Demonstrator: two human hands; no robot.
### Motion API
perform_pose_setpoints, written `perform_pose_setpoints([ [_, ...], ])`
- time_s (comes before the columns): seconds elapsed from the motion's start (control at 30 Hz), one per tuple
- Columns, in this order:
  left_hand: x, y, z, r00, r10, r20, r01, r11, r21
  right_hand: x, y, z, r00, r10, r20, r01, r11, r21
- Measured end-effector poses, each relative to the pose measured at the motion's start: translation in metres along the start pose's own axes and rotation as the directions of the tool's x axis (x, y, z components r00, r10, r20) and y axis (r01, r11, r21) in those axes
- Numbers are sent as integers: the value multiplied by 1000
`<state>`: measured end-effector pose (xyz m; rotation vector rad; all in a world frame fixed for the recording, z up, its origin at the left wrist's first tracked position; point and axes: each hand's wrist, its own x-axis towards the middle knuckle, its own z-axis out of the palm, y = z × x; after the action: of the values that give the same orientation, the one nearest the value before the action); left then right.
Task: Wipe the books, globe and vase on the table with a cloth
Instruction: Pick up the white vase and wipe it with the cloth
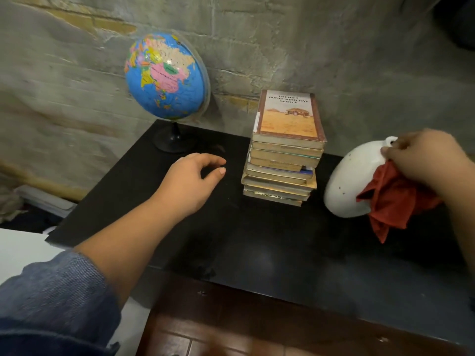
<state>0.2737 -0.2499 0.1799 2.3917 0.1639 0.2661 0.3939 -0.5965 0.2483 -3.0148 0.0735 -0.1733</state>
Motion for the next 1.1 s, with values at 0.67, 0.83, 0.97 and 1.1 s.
perform_pose_setpoints([
  [0.67,-15,-27,-82,970,233,-67,-236,971,-37,-81,-240,7,688,-725,38,704,679,210],
  [0.83,-17,-40,-98,965,251,-83,-246,967,63,-82,-288,20,607,-793,54,775,605,184],
  [0.97,-16,-49,-112,960,261,-105,-245,958,149,-85,-316,27,561,-825,64,809,563,169],
  [1.1,-19,-59,-126,967,235,-102,-215,961,176,-92,-335,35,505,-863,13,848,499,179],
])
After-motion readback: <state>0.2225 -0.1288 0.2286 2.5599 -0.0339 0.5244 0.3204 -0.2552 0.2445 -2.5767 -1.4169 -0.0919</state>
